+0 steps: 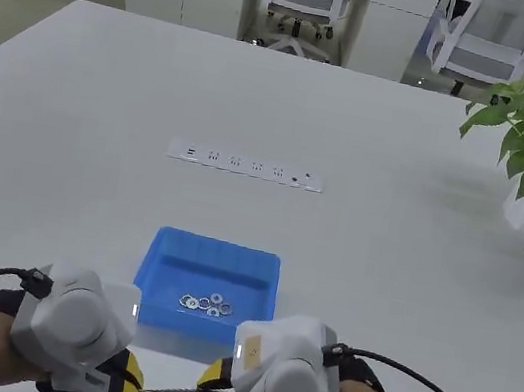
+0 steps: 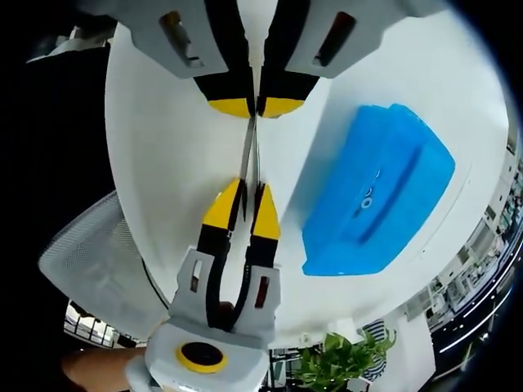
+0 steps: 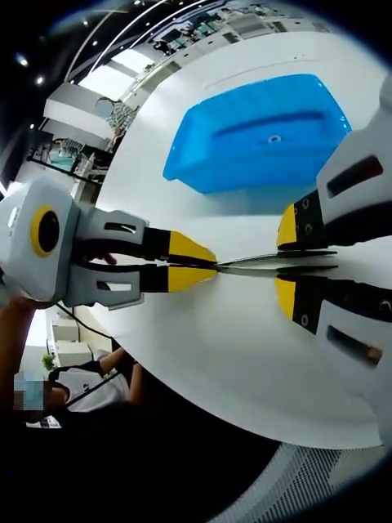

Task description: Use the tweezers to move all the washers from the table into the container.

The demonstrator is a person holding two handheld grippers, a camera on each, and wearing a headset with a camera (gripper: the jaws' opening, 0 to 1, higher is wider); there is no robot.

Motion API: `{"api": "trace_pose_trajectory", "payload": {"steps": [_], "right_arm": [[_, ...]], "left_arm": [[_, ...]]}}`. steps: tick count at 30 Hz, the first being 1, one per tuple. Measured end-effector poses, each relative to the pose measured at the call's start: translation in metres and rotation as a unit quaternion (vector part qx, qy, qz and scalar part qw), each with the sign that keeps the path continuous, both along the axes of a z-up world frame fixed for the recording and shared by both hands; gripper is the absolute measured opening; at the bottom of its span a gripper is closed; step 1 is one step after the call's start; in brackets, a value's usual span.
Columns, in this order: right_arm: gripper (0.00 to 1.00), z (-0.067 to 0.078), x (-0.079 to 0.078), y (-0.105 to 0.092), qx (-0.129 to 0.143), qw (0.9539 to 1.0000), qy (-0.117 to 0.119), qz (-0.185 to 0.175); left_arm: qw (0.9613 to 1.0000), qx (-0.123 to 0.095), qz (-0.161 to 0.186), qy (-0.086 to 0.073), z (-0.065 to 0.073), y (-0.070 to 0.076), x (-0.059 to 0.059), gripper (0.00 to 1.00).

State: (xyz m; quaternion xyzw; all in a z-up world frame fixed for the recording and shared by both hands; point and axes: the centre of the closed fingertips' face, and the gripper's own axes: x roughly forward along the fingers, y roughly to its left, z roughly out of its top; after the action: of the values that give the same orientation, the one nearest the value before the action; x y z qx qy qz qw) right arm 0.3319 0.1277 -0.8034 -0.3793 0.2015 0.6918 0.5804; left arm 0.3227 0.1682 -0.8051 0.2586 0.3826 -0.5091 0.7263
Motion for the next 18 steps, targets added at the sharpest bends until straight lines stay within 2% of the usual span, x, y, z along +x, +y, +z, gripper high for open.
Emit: {"api": "trace_pose_trajectory", "payload": {"steps": [3,9,16,18], "right_arm": [[0.16,0.000,0.000,-0.001,-0.002,1.0000,-0.002,0.000],[0.20,0.001,0.001,-0.002,0.001,1.0000,-0.005,-0.008],[0.25,0.014,0.007,-0.003,0.020,0.9992,-0.002,-0.034],[0.28,0.019,0.012,-0.005,0.028,0.9978,0.004,-0.059]], "left_arm": [[1.0000,0.003,0.004,0.002,0.000,0.001,-0.001,0.07],[0.9999,0.009,0.006,-0.003,0.001,0.002,-0.002,0.09],[0.9998,0.015,0.014,-0.007,0.001,0.007,-0.002,0.09],[0.9997,0.016,0.018,-0.007,0.001,0.009,-0.002,0.10]]}}
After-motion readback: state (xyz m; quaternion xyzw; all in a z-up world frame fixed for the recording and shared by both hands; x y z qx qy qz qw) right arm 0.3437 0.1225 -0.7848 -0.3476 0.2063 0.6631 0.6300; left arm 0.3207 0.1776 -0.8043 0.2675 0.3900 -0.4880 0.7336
